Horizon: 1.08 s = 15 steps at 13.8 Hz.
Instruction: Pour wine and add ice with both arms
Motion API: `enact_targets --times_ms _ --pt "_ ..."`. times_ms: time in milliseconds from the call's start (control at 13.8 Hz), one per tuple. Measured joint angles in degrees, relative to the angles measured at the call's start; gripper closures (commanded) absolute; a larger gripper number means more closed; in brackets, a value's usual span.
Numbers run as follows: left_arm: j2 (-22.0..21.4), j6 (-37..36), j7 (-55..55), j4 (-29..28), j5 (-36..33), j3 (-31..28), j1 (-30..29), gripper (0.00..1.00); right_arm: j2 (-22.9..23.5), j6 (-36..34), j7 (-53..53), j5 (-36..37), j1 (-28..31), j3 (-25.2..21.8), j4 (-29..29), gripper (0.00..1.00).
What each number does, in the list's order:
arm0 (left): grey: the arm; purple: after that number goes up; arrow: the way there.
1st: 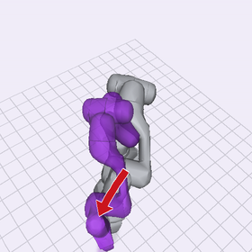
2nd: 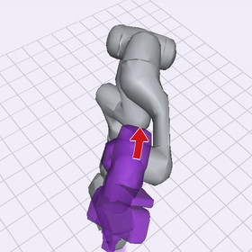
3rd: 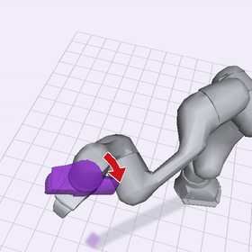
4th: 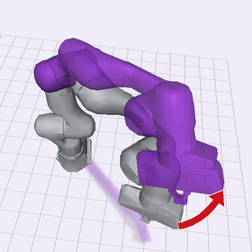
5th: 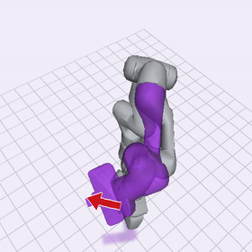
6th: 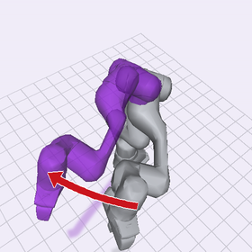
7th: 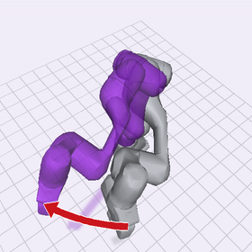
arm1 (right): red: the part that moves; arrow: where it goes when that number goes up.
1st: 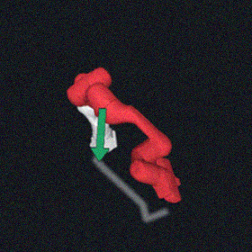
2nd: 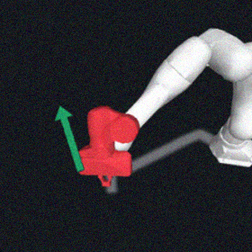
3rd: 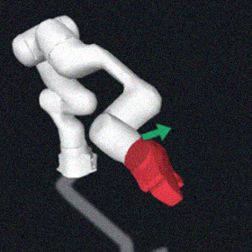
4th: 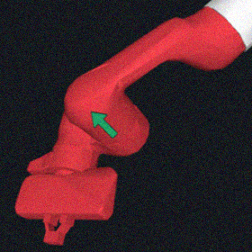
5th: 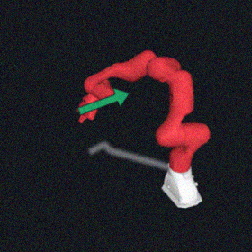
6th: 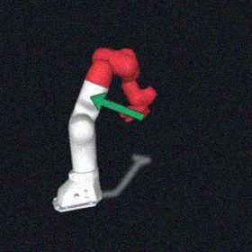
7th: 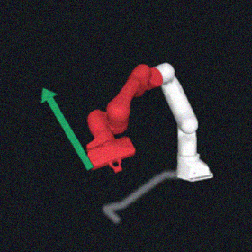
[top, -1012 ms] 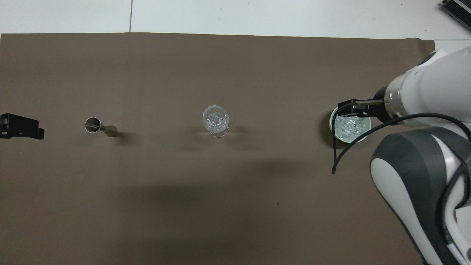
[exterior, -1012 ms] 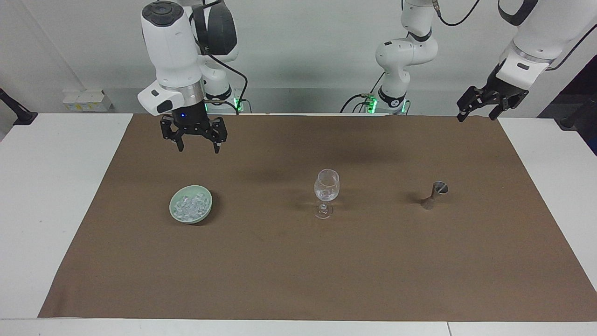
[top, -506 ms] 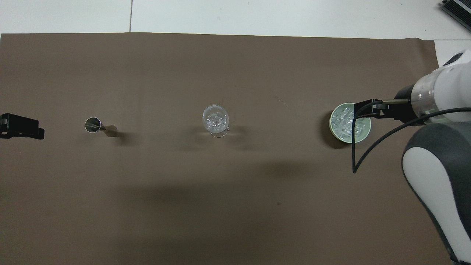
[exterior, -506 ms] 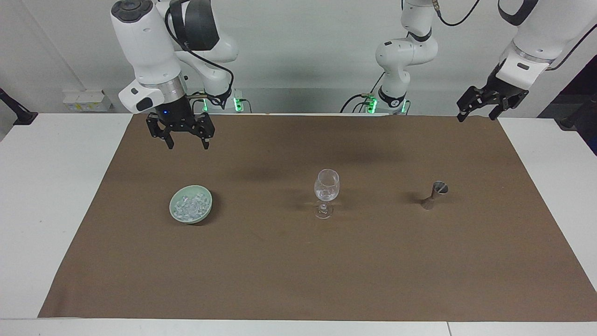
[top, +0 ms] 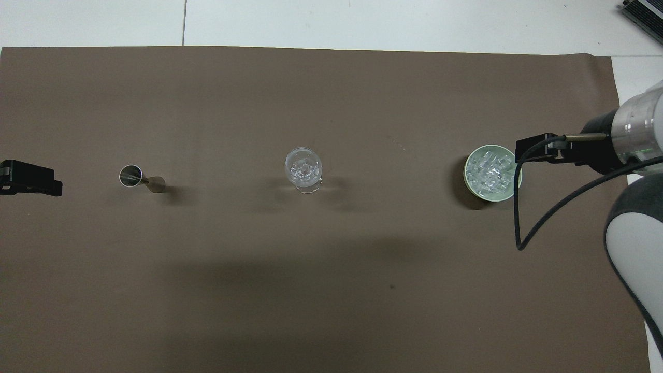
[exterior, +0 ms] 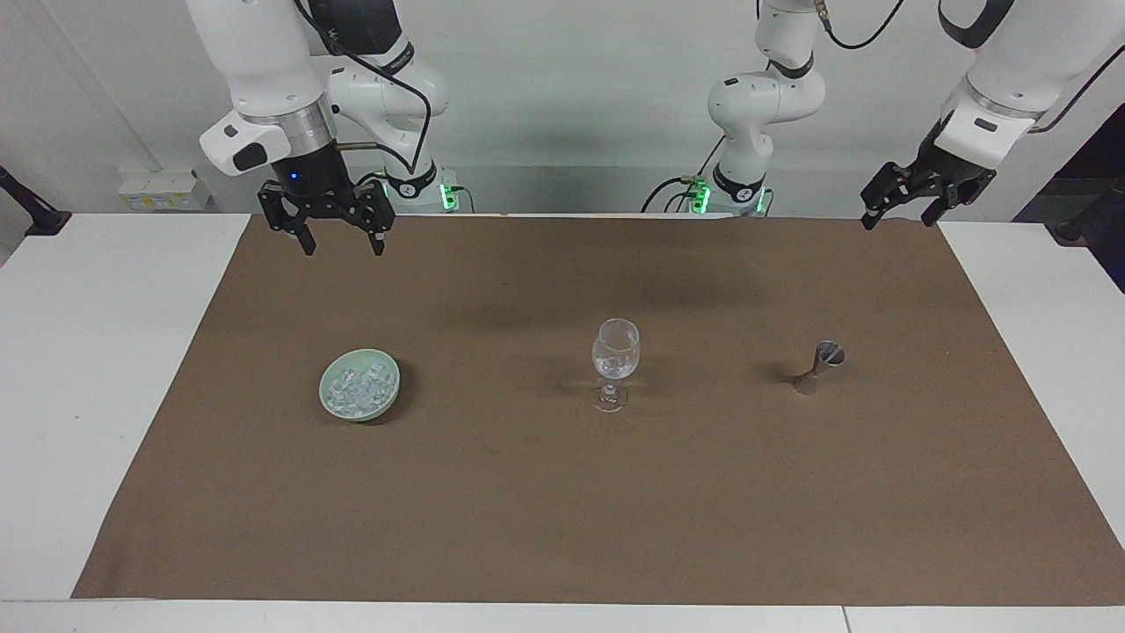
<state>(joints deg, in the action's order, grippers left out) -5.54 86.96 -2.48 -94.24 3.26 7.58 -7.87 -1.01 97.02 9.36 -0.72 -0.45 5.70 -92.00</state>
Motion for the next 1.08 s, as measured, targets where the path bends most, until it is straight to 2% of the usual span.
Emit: enact_targets --times_ms 434,1084 --pt "0.0 0.0 0.0 0.0 0.0 0.0 0.0 0.00 -0.1 -0.7 -3.5 0.0 -0.1 -4.8 0.4 0.00" --pt "0.0 0.0 0.0 0.0 0.0 0.0 0.0 0.00 -0.2 -4.9 -3.7 0.0 -0.4 -5.2 2.6 0.00"
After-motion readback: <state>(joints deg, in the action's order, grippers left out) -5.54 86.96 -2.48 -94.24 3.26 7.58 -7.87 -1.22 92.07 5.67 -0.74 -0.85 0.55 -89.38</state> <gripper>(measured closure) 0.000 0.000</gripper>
